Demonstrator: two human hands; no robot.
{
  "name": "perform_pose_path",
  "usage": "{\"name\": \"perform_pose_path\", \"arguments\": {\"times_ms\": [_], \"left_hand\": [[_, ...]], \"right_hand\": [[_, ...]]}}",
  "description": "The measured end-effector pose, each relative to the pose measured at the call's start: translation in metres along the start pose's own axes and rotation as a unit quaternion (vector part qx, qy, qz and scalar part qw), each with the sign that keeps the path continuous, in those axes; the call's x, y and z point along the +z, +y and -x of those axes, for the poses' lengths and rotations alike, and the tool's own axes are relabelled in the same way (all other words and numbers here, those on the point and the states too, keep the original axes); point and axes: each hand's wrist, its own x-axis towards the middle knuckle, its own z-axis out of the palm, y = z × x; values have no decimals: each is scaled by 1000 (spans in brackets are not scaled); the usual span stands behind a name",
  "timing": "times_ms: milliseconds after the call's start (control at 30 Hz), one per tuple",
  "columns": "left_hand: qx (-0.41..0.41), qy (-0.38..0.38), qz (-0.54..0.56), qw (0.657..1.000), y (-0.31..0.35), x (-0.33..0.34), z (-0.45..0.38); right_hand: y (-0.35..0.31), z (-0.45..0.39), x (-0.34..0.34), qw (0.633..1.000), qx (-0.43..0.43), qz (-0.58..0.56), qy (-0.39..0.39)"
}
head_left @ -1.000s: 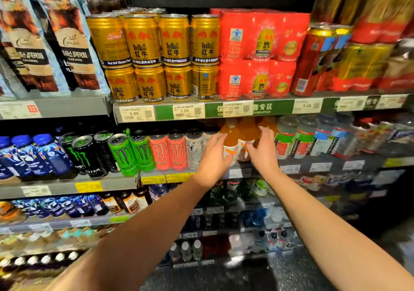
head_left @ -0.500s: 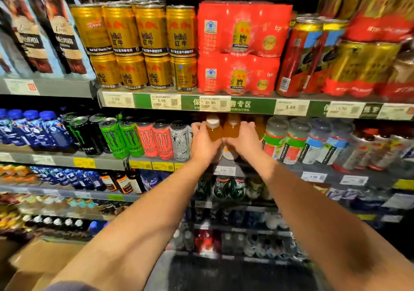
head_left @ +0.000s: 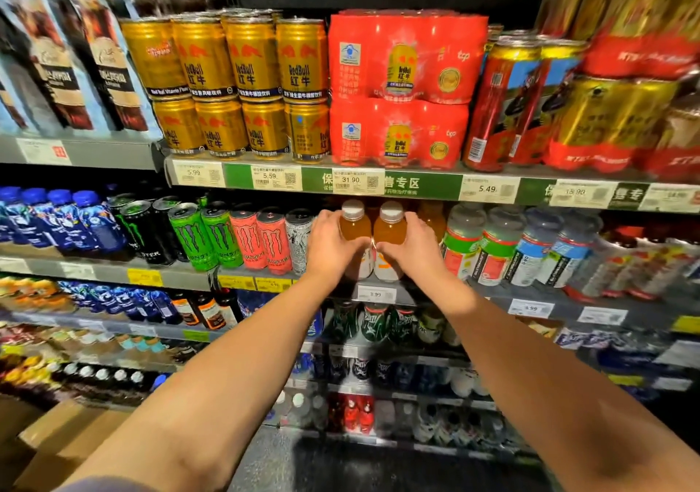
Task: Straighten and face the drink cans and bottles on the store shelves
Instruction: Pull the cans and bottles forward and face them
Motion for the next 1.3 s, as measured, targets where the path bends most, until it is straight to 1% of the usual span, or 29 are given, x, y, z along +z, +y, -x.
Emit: {"name": "perform_pose_path", "arguments": {"times_ms": [100,167,267,333,400,433,500,567,633,700,767,833,900,967,1067,1167,1233,1300], "left_hand": [[-17,-7,-11,1000,1,2,-2],[-33,-1,-2,999,2,4,1],[-38,30,41,998,6,10,10],[-16,61,60,996,11,15,19],[11,72,71,995,17,22,26],[19,64,75,995,21,27,29],[15,28,82,996,30,36,33],[-3,-15,79,997,37,43,31],[-11,-52,62,997,41,47,25],[-17,-87,35,995,44,50,19],[-25,-101,9,995,45,50,14],[-36,-87,-4,996,46,51,11],[-50,-61,5,997,46,50,10],[-58,-35,13,998,46,49,13],[-57,16,10,998,44,47,23],[-43,53,7,998,43,47,32],[-33,55,13,998,44,47,35],[-37,40,29,998,46,47,36]], "right_hand": [[-2,5,8,999,-6,33,24],[-2,11,12,998,-17,35,45],[5,20,13,998,-5,-14,56],[10,26,9,994,14,-61,94],[16,28,3,983,60,-99,139],[18,26,-1,980,87,-105,143],[23,20,-7,985,114,-73,107],[24,13,-11,991,115,-22,67],[25,5,-15,993,113,4,43],[27,-1,-18,993,112,15,29],[30,-3,-21,993,112,27,32],[33,-1,-23,992,98,53,58],[32,5,-24,990,80,84,78],[30,13,-22,989,73,92,91],[27,25,-15,990,68,64,110],[28,31,-9,992,73,9,107],[30,31,-10,989,87,-51,107],[32,29,-13,983,100,-93,121]]}}
